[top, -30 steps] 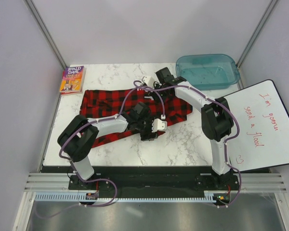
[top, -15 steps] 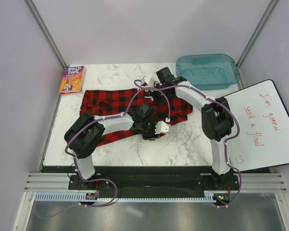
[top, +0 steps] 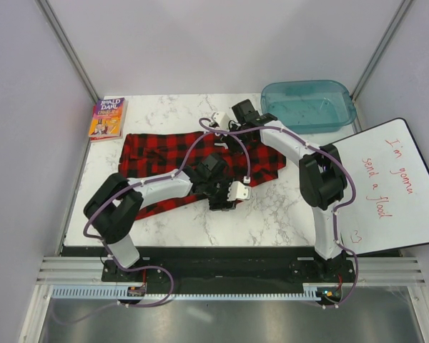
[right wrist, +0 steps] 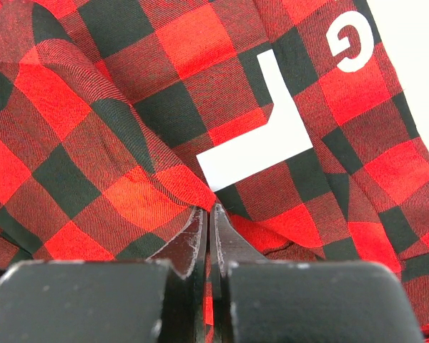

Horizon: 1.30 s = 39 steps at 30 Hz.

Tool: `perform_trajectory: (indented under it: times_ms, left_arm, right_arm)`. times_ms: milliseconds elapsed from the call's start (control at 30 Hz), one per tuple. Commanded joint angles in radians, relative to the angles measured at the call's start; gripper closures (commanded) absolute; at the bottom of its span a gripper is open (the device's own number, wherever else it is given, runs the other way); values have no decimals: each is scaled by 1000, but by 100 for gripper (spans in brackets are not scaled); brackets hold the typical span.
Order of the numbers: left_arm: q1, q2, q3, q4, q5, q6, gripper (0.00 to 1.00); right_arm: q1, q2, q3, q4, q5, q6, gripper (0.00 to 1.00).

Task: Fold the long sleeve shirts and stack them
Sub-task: Fold the shirt

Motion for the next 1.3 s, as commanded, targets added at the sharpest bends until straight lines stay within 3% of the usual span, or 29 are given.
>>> perform_trajectory:
  times_ms: [0, 333, 567, 633, 667, 767, 867, 967, 1167, 1267]
  left_arm:
    - [-4, 39, 34, -38, 1, 60, 32]
    - [-6, 130, 92, -125, 0, 91, 41]
    - [-7, 58, 161, -254, 139, 68, 98]
    - [-12, -5, 172, -273, 191, 48, 98]
    - [-15, -28, 175, -282, 211, 31, 98]
    - [-33, -155, 207, -354, 311, -2, 98]
    - [-71, -266, 281, -461, 420, -38, 98]
    - [-140, -358, 361, -512, 469, -87, 98]
    - [-165, -430, 526, -512, 541, -208, 98]
    - [-176, -438, 618, -477, 570, -313, 98]
  right_arm:
    - [-4, -3, 3, 26, -21, 6, 97]
    - [-2, -20, -21, 29, -27, 3, 95]
    - [-2, -73, -99, 31, -82, -1, 90]
    - [-2, -96, -118, 32, -94, 3, 83]
    - [-2, -115, -133, 31, -99, 6, 69]
    - [-2, -180, -159, 28, -113, 22, 43]
    - [-7, -283, -182, 29, -140, 41, 26]
    - [-20, -400, -195, 26, -148, 61, 17]
    - [-60, -671, -245, 21, -142, 96, 2]
    - [-63, -812, -279, -9, -128, 93, 2]
